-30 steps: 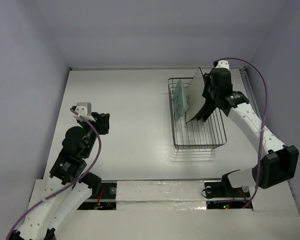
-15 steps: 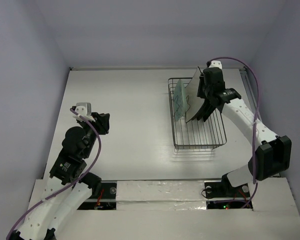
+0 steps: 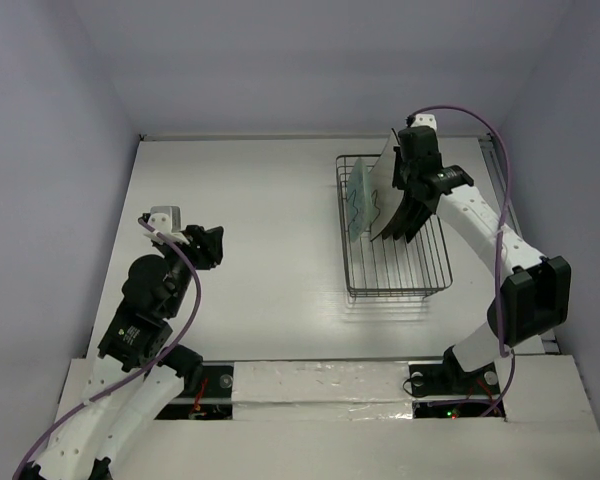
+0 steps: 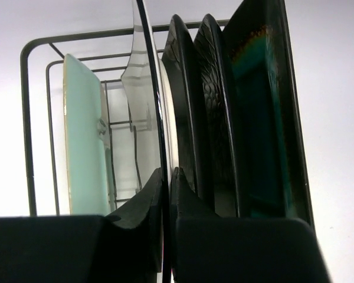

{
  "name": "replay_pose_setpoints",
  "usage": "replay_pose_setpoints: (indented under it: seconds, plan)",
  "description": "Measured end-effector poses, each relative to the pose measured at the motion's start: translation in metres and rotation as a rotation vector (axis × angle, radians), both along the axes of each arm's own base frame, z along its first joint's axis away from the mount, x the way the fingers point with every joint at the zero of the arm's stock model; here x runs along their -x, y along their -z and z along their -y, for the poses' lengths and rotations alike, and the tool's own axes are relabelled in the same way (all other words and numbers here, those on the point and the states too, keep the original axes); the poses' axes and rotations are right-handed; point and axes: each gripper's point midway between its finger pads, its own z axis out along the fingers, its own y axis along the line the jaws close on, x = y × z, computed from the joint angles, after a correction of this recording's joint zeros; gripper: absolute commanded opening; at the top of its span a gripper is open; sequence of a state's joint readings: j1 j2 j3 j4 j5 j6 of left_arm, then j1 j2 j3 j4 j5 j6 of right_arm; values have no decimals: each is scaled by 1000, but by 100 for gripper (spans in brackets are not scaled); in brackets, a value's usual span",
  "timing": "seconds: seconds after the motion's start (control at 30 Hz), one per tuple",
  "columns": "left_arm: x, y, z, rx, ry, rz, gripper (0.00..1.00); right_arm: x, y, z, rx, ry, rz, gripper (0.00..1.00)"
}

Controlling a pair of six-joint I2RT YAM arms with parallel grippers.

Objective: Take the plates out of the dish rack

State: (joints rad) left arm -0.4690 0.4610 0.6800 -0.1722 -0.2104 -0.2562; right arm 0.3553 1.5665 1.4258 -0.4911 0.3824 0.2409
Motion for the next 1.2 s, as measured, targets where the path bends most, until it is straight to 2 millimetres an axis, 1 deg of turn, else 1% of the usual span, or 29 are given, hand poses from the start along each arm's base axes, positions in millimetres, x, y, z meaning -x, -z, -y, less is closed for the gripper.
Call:
replay_pose_setpoints:
  seconds: [0.07,0.33,0.47,0.53,0.67,0.8,0.87,1.0,1.07,1.13,1.2]
  plan:
    - [0,0,0,0,0,0,47,0,0,1,8,-3,-2,0]
    - [-1,-1,-1,1,-5,2,47,2,-5,2,7,-1,4,0]
    - [-1,-1,-3,2,-11,3,47,14,-12,4,-3,-6,3,0]
    - [-1,-1,-3,2,-12,3,47,21,-24,7,-9,-5,20,0]
    - [0,-2,-3,4,-12,7,48,35,-60,13,-36,-1,104,0]
    - [0,-3,-3,5,-12,10,49,48,-91,18,-74,4,185,0]
    - [0,-3,-3,5,-12,10,48,55,-103,18,-102,-2,217,0]
    - [0,-3,-4,6,-12,11,49,73,-131,10,-176,-47,284,0]
    - [1,-4,-4,8,-12,15,51,82,-144,5,-222,-77,315,0]
    - [2,-5,-4,11,-12,20,52,86,-155,-6,-284,-123,343,0]
    - [1,-5,-4,13,-14,20,52,85,-166,-20,-342,-161,375,0]
